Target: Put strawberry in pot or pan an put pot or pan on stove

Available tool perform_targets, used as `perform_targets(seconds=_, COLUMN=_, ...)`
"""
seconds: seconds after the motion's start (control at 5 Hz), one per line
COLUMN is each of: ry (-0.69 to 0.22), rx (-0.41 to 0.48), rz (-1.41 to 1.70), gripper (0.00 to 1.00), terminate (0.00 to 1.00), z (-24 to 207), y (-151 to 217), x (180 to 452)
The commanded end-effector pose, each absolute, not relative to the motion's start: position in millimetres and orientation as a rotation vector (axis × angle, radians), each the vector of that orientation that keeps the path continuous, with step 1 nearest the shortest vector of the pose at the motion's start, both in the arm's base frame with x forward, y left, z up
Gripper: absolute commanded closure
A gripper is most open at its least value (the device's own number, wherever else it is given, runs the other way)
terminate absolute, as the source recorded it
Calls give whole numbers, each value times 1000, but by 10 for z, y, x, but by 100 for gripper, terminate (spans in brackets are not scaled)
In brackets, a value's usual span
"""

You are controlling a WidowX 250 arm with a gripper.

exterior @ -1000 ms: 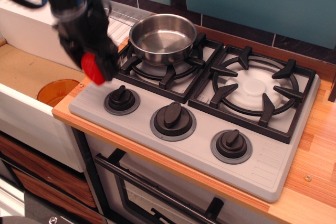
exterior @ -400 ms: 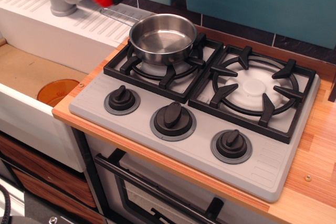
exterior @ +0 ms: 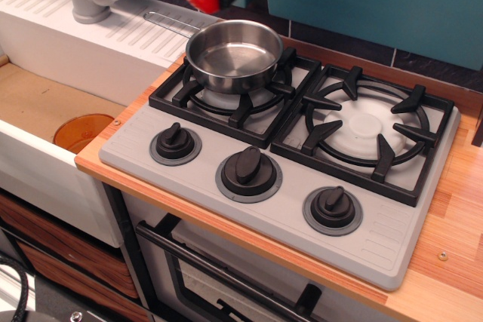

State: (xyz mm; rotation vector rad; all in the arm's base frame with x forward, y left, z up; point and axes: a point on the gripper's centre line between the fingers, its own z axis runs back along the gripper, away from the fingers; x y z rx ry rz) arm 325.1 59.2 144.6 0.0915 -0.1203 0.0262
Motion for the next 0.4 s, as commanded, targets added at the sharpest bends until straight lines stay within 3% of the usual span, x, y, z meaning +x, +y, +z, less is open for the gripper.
perform_targets(seconds=0.0, ry=-222, rx=64, rz=37, gripper=100, terminate=0, z=1321, y=488, x=3542)
perform_targets(seconds=0.2, ry=-240, rx=45, rz=26, gripper=100, terminate=0, z=1186, y=482, x=3641)
